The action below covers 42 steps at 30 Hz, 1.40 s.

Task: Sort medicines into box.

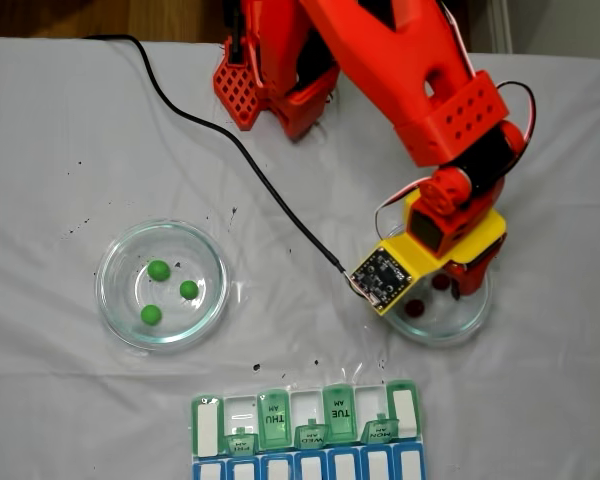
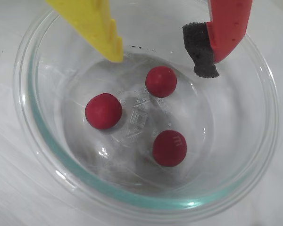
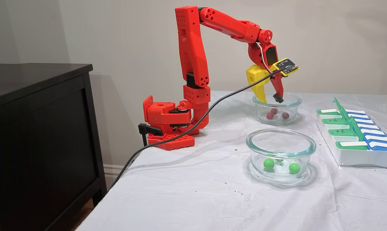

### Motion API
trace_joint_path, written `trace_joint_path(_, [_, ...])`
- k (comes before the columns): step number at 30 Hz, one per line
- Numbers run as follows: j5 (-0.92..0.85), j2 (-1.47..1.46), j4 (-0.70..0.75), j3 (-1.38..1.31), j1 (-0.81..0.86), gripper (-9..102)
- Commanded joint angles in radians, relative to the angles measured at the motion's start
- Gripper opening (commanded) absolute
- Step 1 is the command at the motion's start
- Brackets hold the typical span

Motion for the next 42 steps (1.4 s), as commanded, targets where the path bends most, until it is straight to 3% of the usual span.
trace_joint_path(1, [-0.011, 0.015, -0.023, -0.017, 0.012, 26])
trace_joint_path(23, [-0.023, -0.052, -0.054, 0.023, -0.006, 24])
trace_joint_path(42, [-0.025, 0.023, 0.114, -0.023, -0.017, 23])
